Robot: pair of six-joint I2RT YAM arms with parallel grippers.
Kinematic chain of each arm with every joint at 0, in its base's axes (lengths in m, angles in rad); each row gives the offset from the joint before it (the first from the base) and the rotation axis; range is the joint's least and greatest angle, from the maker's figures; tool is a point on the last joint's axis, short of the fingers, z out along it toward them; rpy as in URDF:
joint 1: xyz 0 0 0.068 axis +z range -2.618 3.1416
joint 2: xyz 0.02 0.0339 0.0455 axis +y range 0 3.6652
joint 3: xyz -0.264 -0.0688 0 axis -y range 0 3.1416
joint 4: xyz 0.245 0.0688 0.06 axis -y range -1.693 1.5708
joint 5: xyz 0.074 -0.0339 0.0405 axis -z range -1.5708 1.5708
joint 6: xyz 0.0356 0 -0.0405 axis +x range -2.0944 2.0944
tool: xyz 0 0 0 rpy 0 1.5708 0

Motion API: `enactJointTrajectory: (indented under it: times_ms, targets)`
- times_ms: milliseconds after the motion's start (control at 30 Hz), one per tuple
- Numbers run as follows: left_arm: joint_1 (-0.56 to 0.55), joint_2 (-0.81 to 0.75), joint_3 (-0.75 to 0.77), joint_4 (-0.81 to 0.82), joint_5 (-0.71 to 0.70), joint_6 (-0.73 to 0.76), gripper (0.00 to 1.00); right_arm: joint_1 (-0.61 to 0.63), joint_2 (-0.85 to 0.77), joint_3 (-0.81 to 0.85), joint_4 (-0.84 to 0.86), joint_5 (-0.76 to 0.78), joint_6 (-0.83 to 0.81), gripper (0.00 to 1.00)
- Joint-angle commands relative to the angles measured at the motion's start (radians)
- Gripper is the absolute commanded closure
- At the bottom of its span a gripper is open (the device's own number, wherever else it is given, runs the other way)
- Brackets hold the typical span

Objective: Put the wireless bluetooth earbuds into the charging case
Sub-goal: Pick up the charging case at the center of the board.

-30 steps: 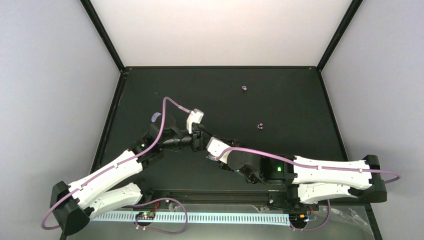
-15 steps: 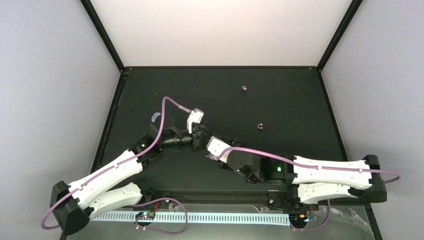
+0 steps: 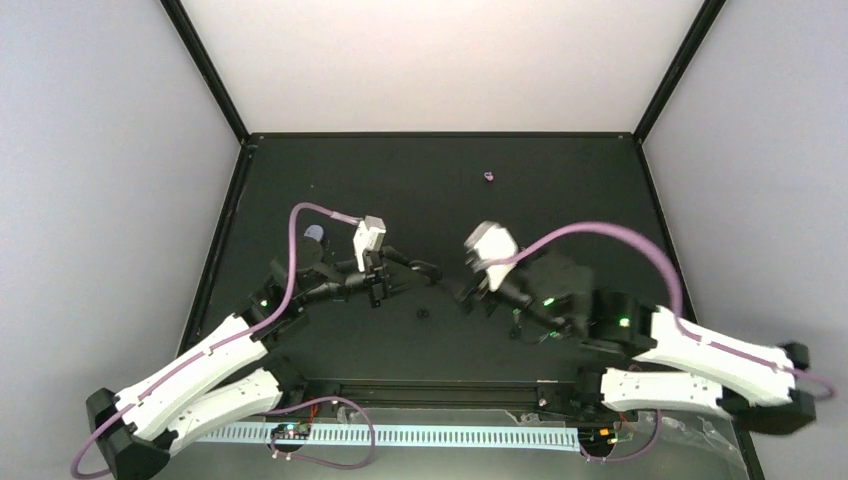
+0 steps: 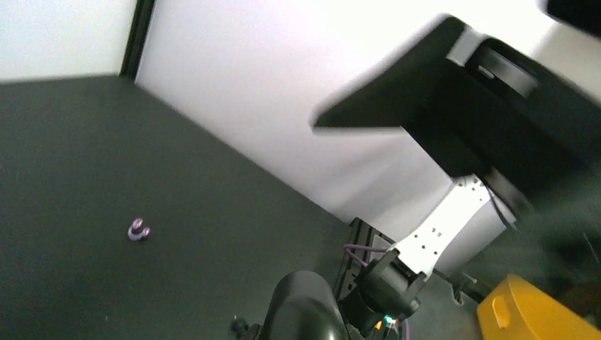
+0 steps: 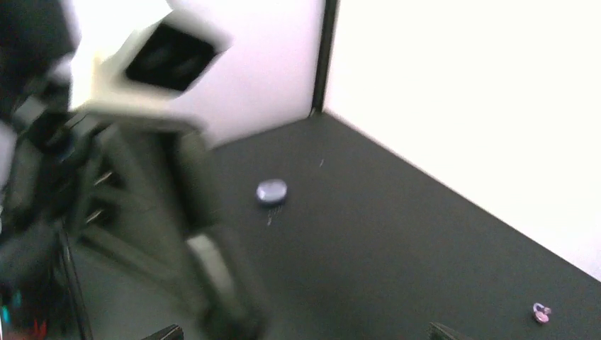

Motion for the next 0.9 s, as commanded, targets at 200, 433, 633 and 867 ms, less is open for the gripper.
enactJointTrajectory:
  times_ms: [200,433,633,867]
  targets:
    - [0.003,-0.083,0.028,0.131,0.281,0.243,0.98,-0.241,-0.158,-0.062,0.195,-0.657,0.26,0.21]
    - [0.003,-0.039,0.065,0.171,0.401,0.246,0.99,-0.242,-0.173,-0.119,0.241,-0.731,0.288,0.32]
    - [0.001,-0.045,0.066,0.212,0.418,0.219,0.98,-0.243,-0.158,-0.131,0.245,-0.778,0.285,0.36]
    - [0.0,-0.062,0.066,0.218,0.416,0.204,0.99,-0.243,-0.13,-0.121,0.252,-0.792,0.285,0.5]
